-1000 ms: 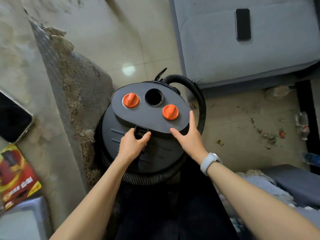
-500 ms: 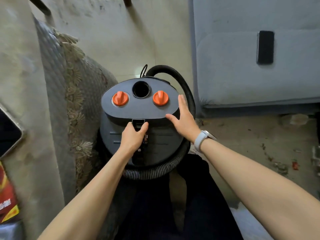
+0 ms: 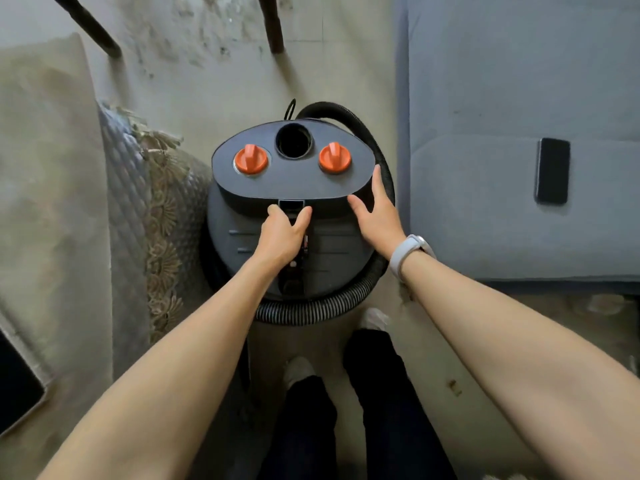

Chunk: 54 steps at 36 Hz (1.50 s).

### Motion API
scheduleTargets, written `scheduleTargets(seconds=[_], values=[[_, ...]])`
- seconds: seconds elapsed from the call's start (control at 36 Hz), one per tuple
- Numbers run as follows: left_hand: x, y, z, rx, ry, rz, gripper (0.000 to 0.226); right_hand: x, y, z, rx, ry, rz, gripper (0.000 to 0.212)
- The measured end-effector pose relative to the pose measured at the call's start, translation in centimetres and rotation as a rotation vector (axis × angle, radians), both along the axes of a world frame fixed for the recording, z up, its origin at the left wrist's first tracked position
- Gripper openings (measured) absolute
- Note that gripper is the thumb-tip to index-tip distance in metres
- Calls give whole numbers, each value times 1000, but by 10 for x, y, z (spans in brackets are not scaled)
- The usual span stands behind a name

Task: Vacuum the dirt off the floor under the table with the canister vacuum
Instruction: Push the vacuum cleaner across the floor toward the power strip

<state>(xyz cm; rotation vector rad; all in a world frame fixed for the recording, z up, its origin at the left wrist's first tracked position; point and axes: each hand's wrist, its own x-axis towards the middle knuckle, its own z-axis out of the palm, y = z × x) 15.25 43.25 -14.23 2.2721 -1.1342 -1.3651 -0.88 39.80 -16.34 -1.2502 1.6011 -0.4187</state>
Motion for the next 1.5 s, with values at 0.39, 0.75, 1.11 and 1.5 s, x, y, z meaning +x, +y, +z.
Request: scheduleTargets(seconds=[0.39, 0.75, 1.11, 1.5], values=[[14, -144, 0, -46, -6, 226, 56, 26, -167, 0, 6, 38, 106, 81], [62, -243, 11, -9, 78, 523, 51, 108, -304, 12, 10, 140, 328, 74], [155, -319, 13, 2, 64, 825, 53, 248, -407, 2, -54, 34, 599, 68], [312, -347, 0, 151, -198, 903, 61, 381, -418, -19, -299, 136, 1122, 63]])
